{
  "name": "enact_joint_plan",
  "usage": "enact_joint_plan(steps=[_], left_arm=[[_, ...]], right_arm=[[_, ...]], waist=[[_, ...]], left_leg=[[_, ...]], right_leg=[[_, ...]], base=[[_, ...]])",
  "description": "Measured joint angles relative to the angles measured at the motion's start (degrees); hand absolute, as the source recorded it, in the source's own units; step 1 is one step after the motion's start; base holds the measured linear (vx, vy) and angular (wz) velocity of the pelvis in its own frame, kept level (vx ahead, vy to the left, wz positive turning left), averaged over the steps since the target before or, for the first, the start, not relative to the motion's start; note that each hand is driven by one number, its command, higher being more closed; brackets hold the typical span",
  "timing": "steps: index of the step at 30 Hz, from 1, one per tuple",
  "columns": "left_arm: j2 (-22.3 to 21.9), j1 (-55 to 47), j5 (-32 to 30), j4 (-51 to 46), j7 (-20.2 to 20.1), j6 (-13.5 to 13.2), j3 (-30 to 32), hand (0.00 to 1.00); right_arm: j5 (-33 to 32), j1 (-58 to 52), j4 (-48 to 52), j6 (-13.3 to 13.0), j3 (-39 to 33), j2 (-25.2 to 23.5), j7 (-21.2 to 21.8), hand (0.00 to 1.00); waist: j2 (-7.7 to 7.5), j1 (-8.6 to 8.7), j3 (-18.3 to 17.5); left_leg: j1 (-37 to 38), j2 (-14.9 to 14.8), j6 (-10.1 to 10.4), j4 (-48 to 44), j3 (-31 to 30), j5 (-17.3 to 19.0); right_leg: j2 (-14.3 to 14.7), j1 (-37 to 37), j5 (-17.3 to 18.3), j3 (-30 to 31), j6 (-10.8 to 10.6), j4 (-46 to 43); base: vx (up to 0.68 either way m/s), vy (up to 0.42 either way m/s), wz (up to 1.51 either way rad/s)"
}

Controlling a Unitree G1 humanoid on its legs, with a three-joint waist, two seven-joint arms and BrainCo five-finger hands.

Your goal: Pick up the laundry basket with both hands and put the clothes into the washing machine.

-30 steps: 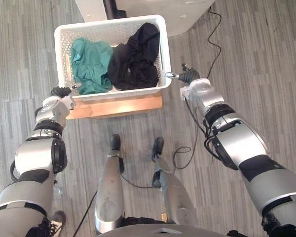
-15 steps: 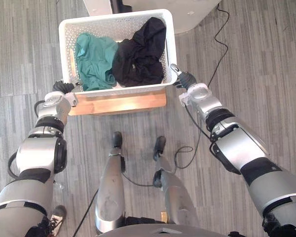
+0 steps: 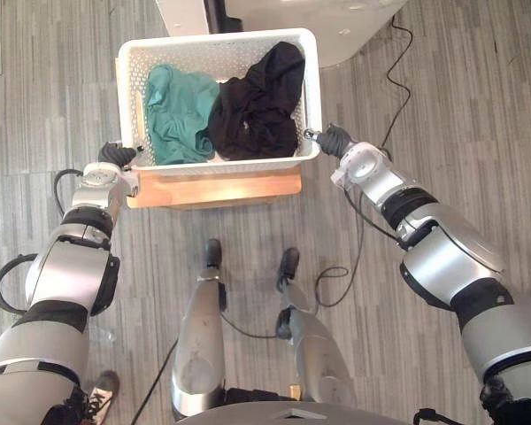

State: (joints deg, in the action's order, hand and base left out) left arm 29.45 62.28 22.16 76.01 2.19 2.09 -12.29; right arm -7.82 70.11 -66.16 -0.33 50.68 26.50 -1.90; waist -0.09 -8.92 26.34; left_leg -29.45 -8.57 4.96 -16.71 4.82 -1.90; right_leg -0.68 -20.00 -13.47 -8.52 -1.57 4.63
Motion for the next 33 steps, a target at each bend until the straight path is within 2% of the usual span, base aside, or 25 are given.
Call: enact_joint_plan(steps=[4,6,9,11,14,17,19,22,25,29,33], left_arm=[[-0.51,0.02,-0.01,-0.14,0.08,-0.02,1.31,1.0],[-1.31,-0.1,0.01,-0.72,0.44,0.02,3.55,1.0],[-1.57,-2.44,0.1,-5.18,1.67,0.13,3.66,1.0],[-1.38,-6.52,0.11,-12.47,2.76,0.36,3.1,1.0],[-1.06,-15.25,0.1,-26.09,4.68,1.43,2.99,1.0],[1.05,-27.48,0.09,-41.57,5.97,3.05,3.93,1.0],[0.55,-34.1,0.01,-49.6,6.27,4.11,7.23,1.0],[-2.51,-45.27,0.01,-62.29,6.34,4.61,11.72,1.0],[-4.07,-50.93,-0.3,-68.94,6.36,5.59,12.26,1.0],[-7.19,-58.84,-1.18,-77.28,6.22,7.12,12.11,1.0],[-9.54,-59.6,-1.33,-81.88,4.98,7.56,12.29,1.0]], right_arm=[[1.49,-0.29,0.02,-0.12,-2.49,-0.59,0.0,1.0],[1.03,-1.33,-0.03,-0.06,-7.28,-1.49,-0.15,1.0],[0.25,-2.69,-0.03,0.36,-13.04,-2.57,-0.59,1.0],[-0.99,-3.68,0.8,0.61,-15.55,-2.54,-1.35,1.0],[-2.0,-7.93,5.87,2.4,-18.93,-1.23,-2.57,1.0],[-2.05,-15.36,15.66,3.5,-21.93,0.07,-3.64,1.0],[-2.02,-19.36,20.37,4.37,-24.07,0.06,-4.09,1.0],[-1.87,-26.6,27.67,5.45,-26.85,0.63,-4.63,1.0],[-1.6,-32.04,31.98,5.88,-28.97,1.38,-4.55,1.0],[-0.67,-44.07,43.04,6.4,-36.93,1.16,-4.39,1.0],[1.46,-54.04,50.15,6.89,-43.07,0.19,-4.26,1.0]], waist=[[0.01,-0.03,0.0],[0.03,-0.22,0.01],[0.04,-0.25,0.02],[0.07,-0.21,0.04],[0.61,-0.12,0.33],[0.77,0.86,0.42],[0.79,1.41,0.43],[0.89,1.58,0.49],[0.95,2.4,0.52],[0.94,4.05,0.52],[0.8,6.17,-0.35]], left_leg=[[-0.03,0.15,-0.04,-0.02,-0.17,-0.02],[-0.08,0.29,-0.1,-0.03,-0.23,-0.07],[-0.05,0.6,-0.24,-0.1,-0.37,-0.1],[0.03,0.82,-0.39,-0.3,-0.36,-0.04],[0.92,0.97,-0.98,-1.78,-0.36,1.11],[2.22,0.82,-1.17,-3.96,-0.03,3.14],[3.03,0.71,-0.87,-4.97,0.26,4.49],[5.06,0.48,-1.13,-6.35,1.5,6.37],[7.08,0.76,-1.51,-6.36,1.69,7.07],[11.78,1.19,-2.12,-6.2,3.17,8.74],[14.9,1.23,-1.76,-6.51,3.94,11.12]], right_leg=[[-0.04,0.06,-0.18,0.0,0.02,0.0],[-0.14,0.05,-0.19,0.0,0.03,0.0],[-0.37,0.21,-0.2,-0.09,0.02,0.0],[-0.59,0.42,-0.26,-0.09,-0.08,-0.01],[-0.87,2.07,-0.02,-0.11,-0.4,0.0],[-1.01,4.21,0.43,0.28,-0.97,0.0],[-1.06,5.28,1.07,0.65,-1.35,0.01],[-1.21,7.31,1.79,1.73,-1.89,0.01],[-1.58,9.35,2.35,1.76,-1.83,-0.01],[-2.16,13.18,3.35,2.93,-2.16,-0.26],[-2.19,15.4,5.34,3.4,-2.12,-2.02]], base=[[0.01,-0.006,0.01],[0.01,-0.008,0.02],[0.02,-0.011,0.04],[0.0,0.0,0.0],[0.01,0.012,-0.02],[0.03,0.037,-0.07],[0.03,0.039,-0.08],[0.03,0.035,-0.14],[0.05,0.037,-0.01],[0.07,0.04,-0.12],[0.06,0.035,-0.09]])
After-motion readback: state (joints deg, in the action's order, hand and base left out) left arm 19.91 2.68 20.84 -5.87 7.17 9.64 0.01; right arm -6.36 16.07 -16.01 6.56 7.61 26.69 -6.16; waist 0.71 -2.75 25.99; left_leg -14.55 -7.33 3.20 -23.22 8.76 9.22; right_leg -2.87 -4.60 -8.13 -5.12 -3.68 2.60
